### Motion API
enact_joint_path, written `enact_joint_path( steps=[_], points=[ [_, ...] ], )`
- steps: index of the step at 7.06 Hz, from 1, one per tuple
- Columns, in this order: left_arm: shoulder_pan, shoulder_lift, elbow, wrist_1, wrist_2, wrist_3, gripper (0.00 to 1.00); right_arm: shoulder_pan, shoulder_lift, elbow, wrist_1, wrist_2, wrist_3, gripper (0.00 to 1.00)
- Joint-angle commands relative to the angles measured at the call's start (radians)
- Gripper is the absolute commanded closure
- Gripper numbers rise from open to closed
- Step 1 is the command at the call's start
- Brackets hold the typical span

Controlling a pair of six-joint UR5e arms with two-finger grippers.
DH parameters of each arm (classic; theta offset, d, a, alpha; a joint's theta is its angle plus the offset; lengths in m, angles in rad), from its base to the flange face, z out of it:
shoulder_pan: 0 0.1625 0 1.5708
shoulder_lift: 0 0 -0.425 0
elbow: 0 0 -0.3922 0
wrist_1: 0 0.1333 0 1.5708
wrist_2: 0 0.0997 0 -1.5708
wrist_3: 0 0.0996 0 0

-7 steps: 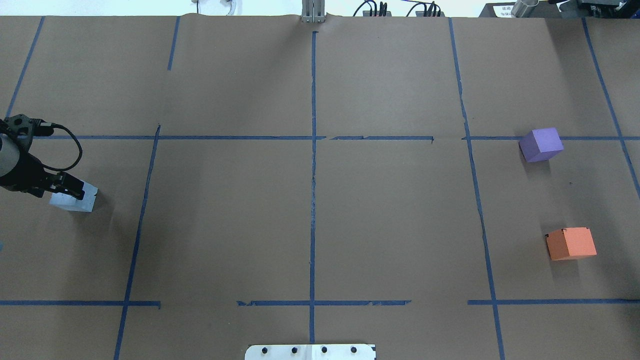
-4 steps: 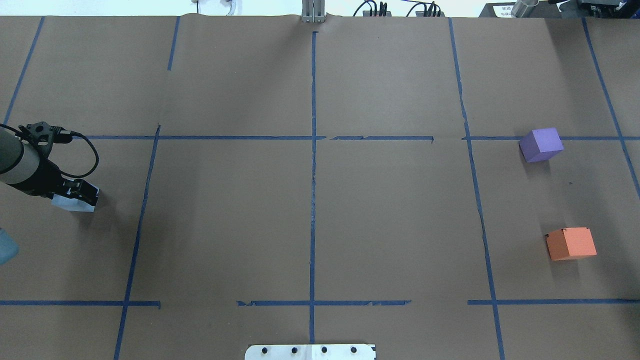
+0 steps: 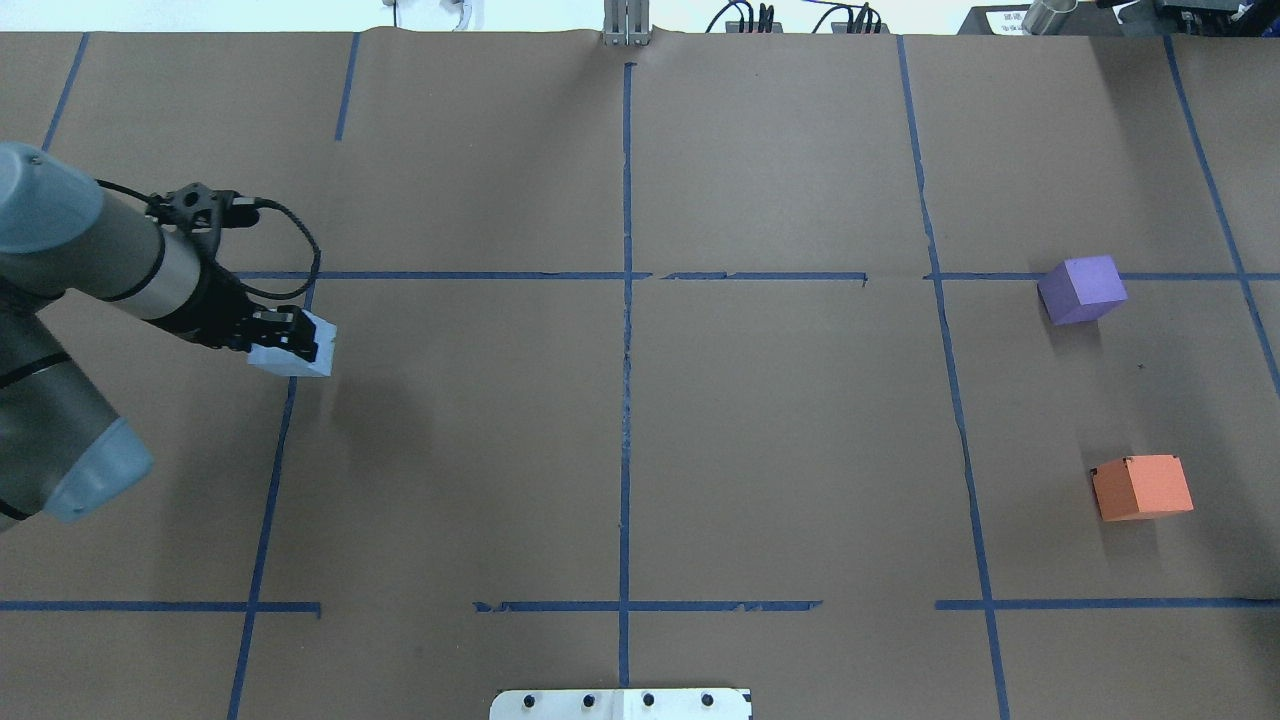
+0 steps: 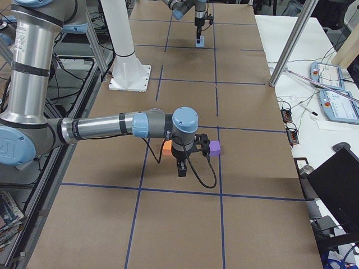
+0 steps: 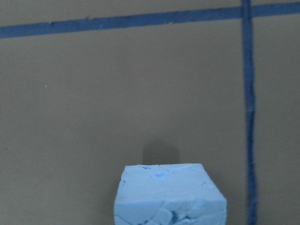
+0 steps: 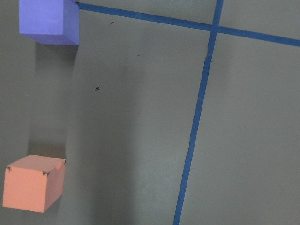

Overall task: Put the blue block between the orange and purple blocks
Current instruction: 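Carry the light blue cube with the left gripper to the table center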

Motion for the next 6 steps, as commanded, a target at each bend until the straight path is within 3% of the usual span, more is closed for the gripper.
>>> enact_joint_path(
  steps=[1,2,5,6],
  points=[
    [0.145,-0.284,0.011,0.265,0.137,-0.069,0.90,-0.004,-0.001,-0.001,0.000,0.012,0.000,0.00],
    [0.233,-0.387,0.036,0.368,0.216,-0.110,0.89,-0.010,0.000,-0.001,0.000,0.012,0.000,0.00],
    [0.294,-0.625,0.319,0.364,0.263,-0.152,0.79,-0.025,0.006,0.000,0.000,0.034,0.002,0.00],
    [0.306,-0.661,0.377,0.361,0.266,-0.149,0.79,-0.025,0.006,0.000,0.000,0.034,0.003,0.00]
  ],
)
